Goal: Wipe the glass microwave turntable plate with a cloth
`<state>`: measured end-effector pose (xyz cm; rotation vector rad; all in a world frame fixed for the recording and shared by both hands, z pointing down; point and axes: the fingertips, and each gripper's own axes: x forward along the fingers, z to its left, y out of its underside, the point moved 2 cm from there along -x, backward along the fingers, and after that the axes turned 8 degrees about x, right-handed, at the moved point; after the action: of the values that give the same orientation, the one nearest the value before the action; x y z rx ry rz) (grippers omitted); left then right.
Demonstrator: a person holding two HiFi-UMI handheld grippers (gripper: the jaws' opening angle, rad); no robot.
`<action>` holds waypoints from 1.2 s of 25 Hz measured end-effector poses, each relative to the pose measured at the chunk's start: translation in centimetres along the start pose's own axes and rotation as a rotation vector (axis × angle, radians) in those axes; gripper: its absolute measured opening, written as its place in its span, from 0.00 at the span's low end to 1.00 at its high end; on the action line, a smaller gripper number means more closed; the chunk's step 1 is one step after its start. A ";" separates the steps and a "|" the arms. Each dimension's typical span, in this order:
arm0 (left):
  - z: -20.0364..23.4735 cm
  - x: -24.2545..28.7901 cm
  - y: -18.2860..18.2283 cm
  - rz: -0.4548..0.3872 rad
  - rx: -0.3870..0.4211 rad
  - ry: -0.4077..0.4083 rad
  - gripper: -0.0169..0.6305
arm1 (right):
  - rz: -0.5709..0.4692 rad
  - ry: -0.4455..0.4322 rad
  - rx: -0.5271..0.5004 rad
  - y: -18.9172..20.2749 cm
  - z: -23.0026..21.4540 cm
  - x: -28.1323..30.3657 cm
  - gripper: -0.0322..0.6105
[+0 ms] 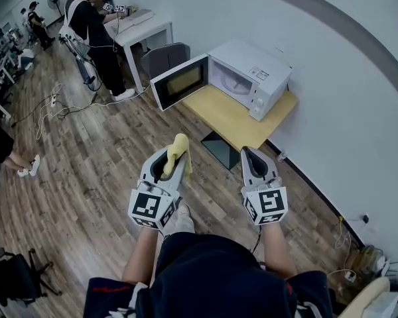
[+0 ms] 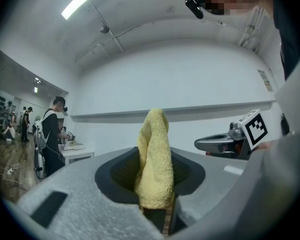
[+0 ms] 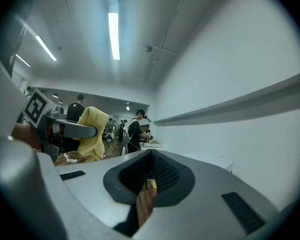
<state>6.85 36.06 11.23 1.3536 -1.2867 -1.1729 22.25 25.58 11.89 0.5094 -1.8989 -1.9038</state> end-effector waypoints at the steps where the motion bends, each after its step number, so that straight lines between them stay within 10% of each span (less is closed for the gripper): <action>1: 0.9 0.7 0.1 -0.001 0.000 0.003 0.22 | 0.002 0.001 -0.002 -0.1 -0.1 1.1 0.06; 30: 19.7 16.0 6.5 0.051 0.009 0.117 0.22 | 0.091 0.131 -0.004 2.3 -1.7 24.2 0.06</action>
<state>-13.47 19.70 14.09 1.3676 -1.2369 -1.0391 2.56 11.47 14.75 0.5243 -1.8031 -1.7719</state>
